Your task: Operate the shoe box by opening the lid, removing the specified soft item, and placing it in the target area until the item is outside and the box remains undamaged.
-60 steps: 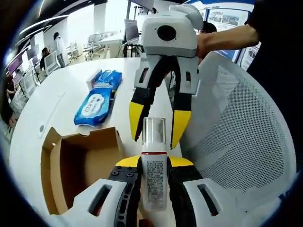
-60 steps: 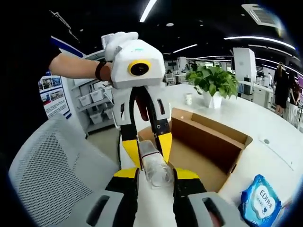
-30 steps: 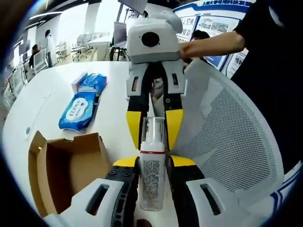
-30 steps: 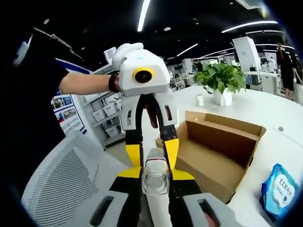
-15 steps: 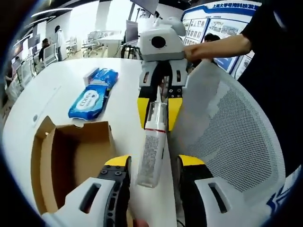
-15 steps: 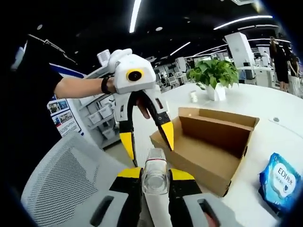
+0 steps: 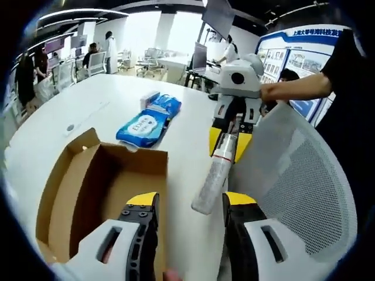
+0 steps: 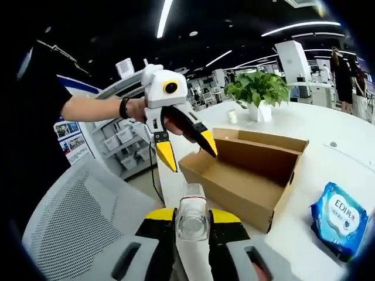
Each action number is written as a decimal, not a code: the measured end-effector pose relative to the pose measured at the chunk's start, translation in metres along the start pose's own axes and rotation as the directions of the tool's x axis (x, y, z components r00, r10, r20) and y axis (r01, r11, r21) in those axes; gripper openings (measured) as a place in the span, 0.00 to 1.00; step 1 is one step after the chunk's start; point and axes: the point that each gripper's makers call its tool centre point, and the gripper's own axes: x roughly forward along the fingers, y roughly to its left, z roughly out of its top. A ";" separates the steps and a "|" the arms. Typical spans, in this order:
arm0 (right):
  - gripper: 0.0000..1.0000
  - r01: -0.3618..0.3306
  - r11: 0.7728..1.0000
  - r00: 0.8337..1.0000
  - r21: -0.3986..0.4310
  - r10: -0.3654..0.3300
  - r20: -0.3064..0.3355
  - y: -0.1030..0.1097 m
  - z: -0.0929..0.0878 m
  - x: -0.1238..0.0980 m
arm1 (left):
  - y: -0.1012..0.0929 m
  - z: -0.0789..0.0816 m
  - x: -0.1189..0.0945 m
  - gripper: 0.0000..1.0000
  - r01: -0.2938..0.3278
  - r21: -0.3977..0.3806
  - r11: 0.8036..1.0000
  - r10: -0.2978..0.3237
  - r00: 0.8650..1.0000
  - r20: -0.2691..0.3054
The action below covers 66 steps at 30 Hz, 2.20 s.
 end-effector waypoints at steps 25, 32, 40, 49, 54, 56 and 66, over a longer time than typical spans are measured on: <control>0.16 0.148 0.989 0.989 0.017 -0.148 -0.001 -0.051 -0.009 -0.062 | 0.032 -0.007 -0.013 0.45 -0.204 -0.275 0.940 0.253 0.955 0.155; 0.16 0.173 0.985 0.985 0.019 -0.173 -0.006 -0.068 -0.008 -0.078 | 0.036 -0.011 -0.013 0.47 -0.234 -0.323 0.917 0.299 0.939 0.170; 0.16 0.199 0.980 0.980 0.000 -0.198 -0.025 -0.087 -0.008 -0.090 | 0.037 -0.017 -0.011 0.49 -0.259 -0.355 0.898 0.333 0.929 0.164; 0.16 0.212 0.977 0.975 -0.029 -0.213 -0.057 -0.097 0.000 -0.096 | 0.037 -0.022 -0.011 0.49 -0.282 -0.374 0.884 0.359 0.921 0.153; 0.16 0.219 0.975 0.972 -0.042 -0.221 -0.074 -0.108 0.004 -0.102 | 0.038 -0.025 -0.011 0.48 -0.289 -0.383 0.878 0.368 0.918 0.150; 0.16 0.220 0.974 0.971 -0.044 -0.223 -0.083 -0.113 0.004 -0.104 | 0.038 -0.025 -0.011 0.48 -0.292 -0.388 0.874 0.372 0.916 0.151; 0.16 0.222 0.973 0.965 -0.061 -0.228 -0.128 -0.137 -0.004 -0.114 | 0.029 -0.029 -0.017 0.49 -0.314 -0.405 0.859 0.400 0.905 0.145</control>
